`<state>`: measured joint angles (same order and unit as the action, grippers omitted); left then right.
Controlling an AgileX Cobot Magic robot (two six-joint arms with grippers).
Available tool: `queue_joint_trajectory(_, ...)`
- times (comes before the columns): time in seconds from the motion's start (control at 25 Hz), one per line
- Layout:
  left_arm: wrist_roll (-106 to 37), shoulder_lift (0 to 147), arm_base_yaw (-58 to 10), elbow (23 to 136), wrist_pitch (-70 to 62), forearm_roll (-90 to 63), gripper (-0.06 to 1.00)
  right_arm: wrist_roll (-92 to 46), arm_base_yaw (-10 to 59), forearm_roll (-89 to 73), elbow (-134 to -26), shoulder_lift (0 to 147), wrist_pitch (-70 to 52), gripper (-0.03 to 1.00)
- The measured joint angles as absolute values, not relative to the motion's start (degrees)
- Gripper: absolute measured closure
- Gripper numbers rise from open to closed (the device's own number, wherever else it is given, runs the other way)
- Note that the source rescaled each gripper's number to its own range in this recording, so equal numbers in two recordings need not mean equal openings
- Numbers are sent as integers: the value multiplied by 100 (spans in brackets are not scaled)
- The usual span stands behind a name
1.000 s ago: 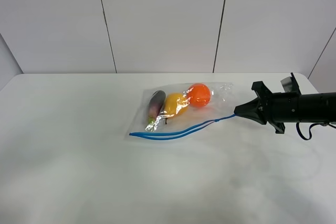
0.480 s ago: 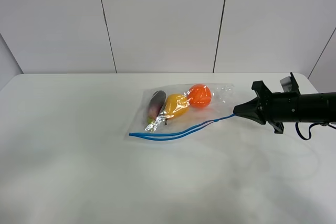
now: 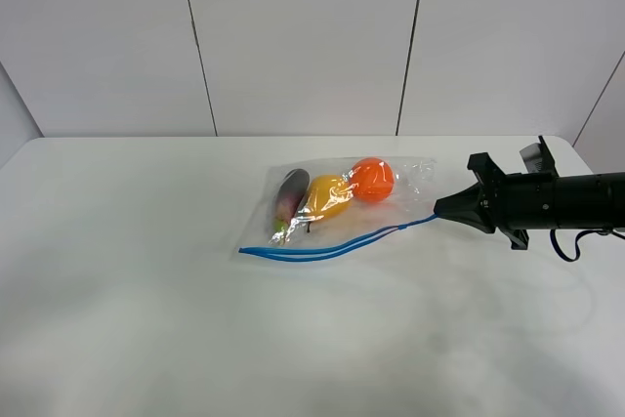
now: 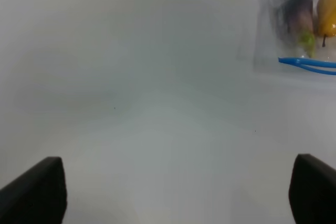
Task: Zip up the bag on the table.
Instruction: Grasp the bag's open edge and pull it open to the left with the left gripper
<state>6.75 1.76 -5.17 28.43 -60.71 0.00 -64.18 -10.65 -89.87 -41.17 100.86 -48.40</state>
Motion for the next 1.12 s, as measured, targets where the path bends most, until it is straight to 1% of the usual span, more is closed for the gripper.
queue_joint_trajectory(0.24,561,187,-517,3029,-5556,0,-6,-6418,-1065,-8961,-4117,10086,-4776,97)
queue_joint_trajectory(0.36,407,417,-517,3127,-5529,0,-6,-6438,-1065,-8943,-4117,10086,-4765,97)
queue_joint_trajectory(0.56,366,1390,-512,3581,-5276,0,-6,-6468,-1065,-8868,-4117,10086,-4749,97)
queue_joint_trajectory(0.92,135,3369,-505,4604,-3841,0,-6,-6526,-1065,-8900,-4117,10086,-4728,97)
queue_joint_trajectory(1.12,109,4468,-505,4949,-3647,30,-6,-6526,-1065,-8906,-4117,10086,-4740,97)
